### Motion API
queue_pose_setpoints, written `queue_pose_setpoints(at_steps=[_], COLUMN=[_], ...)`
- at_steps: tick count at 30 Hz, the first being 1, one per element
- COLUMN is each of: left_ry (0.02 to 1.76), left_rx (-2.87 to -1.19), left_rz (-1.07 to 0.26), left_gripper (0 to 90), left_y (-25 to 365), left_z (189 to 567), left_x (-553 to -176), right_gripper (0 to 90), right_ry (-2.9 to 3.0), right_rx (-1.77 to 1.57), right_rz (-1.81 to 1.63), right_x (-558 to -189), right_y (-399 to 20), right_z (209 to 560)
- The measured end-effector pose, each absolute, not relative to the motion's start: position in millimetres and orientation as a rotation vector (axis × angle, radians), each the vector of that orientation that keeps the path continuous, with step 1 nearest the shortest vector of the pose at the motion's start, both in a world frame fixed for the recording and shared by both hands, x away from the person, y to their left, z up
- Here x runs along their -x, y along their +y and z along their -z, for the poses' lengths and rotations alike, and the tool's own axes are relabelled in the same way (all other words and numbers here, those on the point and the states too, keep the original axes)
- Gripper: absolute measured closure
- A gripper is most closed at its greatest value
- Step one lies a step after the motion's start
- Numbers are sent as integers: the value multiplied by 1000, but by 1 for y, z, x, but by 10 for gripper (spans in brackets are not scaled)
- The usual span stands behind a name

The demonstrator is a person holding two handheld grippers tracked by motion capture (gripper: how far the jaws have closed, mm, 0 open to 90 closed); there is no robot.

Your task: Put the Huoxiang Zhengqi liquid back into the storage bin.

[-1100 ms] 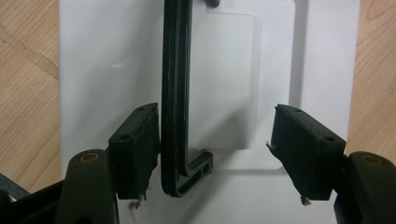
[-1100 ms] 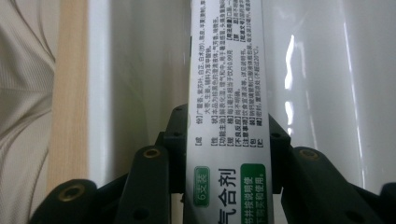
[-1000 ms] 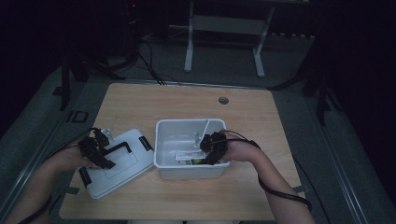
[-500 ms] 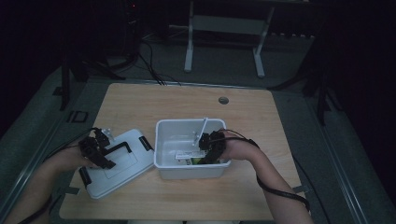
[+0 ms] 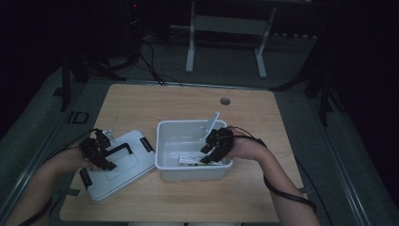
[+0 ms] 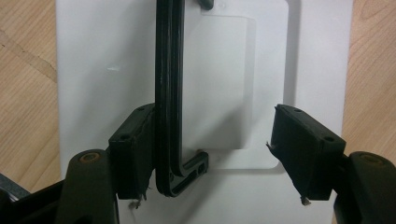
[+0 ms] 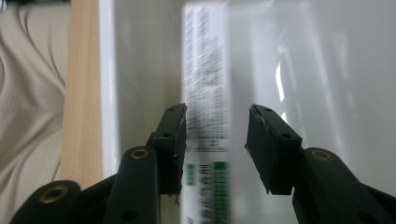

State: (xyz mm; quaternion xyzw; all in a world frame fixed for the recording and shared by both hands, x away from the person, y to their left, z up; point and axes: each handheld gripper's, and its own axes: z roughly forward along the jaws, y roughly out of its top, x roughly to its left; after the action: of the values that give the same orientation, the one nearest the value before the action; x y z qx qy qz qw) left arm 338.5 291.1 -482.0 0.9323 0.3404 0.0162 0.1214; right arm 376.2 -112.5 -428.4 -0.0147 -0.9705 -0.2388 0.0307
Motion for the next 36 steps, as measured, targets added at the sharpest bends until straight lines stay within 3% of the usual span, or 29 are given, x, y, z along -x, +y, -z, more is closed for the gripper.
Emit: queue_pose_setpoints(at_steps=[6, 10, 21, 29, 31, 36], left_ry=[998, 999, 1028, 1023, 998, 987], left_rx=[-2707, -2711, -2734, -2744, -2743, -2712], left_rz=[-47, -41, -74, -102, -129, -150], left_gripper=[366, 398, 425, 461, 532, 572], left_y=[290, 289, 283, 281, 279, 278], left_z=[480, 482, 487, 488, 487, 483], left_x=[-339, -339, -345, -348, -348, -350], right_gripper=[546, 474, 162, 138, 142, 144], right_ry=[-2998, -3014, -2950, -2896, -2901, -2940], right_rx=[127, 203, 608, 798, 907, 985], right_rz=[875, 977, 1283, 1397, 1441, 1425], right_x=[-377, -377, -379, -371, -369, -365], right_y=[-134, -154, -228, -267, -280, -290], right_z=[409, 401, 402, 417, 426, 443])
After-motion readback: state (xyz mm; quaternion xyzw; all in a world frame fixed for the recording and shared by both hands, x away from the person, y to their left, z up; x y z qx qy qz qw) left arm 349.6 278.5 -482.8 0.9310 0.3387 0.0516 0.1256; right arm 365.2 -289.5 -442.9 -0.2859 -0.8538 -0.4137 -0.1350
